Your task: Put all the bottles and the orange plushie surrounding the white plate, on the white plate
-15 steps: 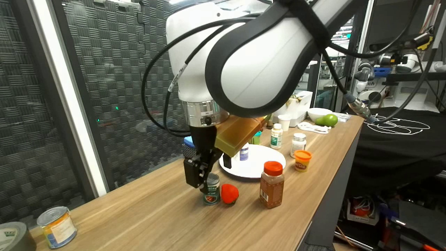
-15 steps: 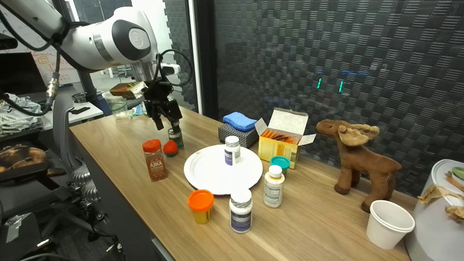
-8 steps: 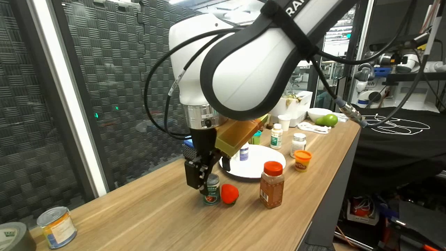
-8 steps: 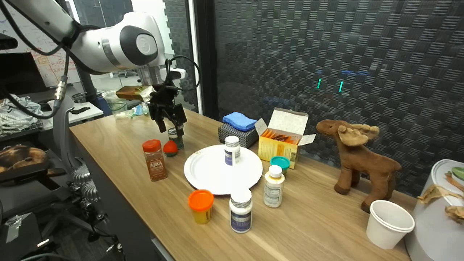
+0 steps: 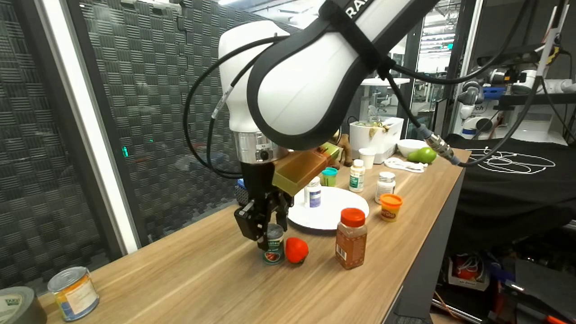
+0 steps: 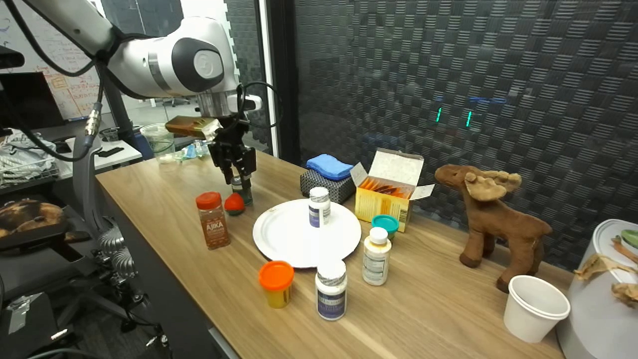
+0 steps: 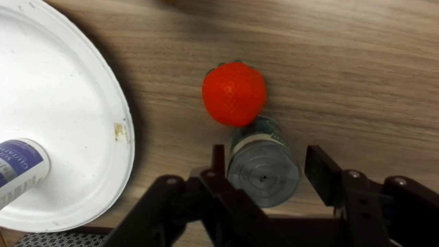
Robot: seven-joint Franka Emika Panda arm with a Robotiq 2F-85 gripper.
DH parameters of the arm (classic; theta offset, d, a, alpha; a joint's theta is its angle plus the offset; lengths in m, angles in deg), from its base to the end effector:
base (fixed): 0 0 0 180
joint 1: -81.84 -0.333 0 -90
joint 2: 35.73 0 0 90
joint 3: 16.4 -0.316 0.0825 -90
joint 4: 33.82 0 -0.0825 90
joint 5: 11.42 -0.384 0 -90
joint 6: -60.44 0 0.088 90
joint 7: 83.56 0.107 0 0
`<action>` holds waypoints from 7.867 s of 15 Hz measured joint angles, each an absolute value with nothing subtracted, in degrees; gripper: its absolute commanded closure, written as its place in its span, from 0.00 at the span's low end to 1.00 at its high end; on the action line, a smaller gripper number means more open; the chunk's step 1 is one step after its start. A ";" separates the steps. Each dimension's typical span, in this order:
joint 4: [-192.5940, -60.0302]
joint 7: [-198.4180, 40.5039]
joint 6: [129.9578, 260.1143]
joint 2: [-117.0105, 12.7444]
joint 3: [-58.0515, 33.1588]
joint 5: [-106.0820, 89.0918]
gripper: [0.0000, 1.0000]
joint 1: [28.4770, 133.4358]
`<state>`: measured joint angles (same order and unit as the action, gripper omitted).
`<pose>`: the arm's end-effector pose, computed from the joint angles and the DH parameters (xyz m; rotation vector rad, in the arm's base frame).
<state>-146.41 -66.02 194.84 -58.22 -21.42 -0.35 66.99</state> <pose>0.5788 0.2040 0.2727 3.0293 0.2584 0.0383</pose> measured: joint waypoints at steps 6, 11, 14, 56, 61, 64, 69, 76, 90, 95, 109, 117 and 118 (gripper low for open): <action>-146.17 -65.97 194.83 -56.84 -21.70 -0.61 0.77 66.98; -148.18 -61.45 194.71 -50.58 -18.56 0.05 0.77 67.69; -149.73 -60.04 194.69 -48.75 -16.85 0.34 0.77 69.84; -149.51 -43.30 191.75 -50.42 -14.71 4.81 0.01 65.68; -159.95 -34.88 190.00 -39.67 -17.85 8.10 0.00 65.09; -166.37 -33.98 190.43 -34.04 -20.02 6.93 0.00 66.43; -173.19 -37.43 193.88 -29.31 -21.25 0.18 0.00 69.68; -174.89 -48.10 195.88 -29.57 -21.21 -9.79 0.00 74.11; -173.54 -54.18 195.89 -35.52 -21.39 -10.27 0.41 74.70; -172.82 -52.10 195.80 -35.52 -21.40 -6.26 0.05 74.75; -168.33 -50.74 195.80 -37.22 -21.42 -0.41 0.74 74.72; -168.01 -50.77 195.63 -37.54 -21.45 -0.41 0.76 74.61; -167.95 -50.72 195.52 -37.50 -21.45 -0.43 0.76 74.62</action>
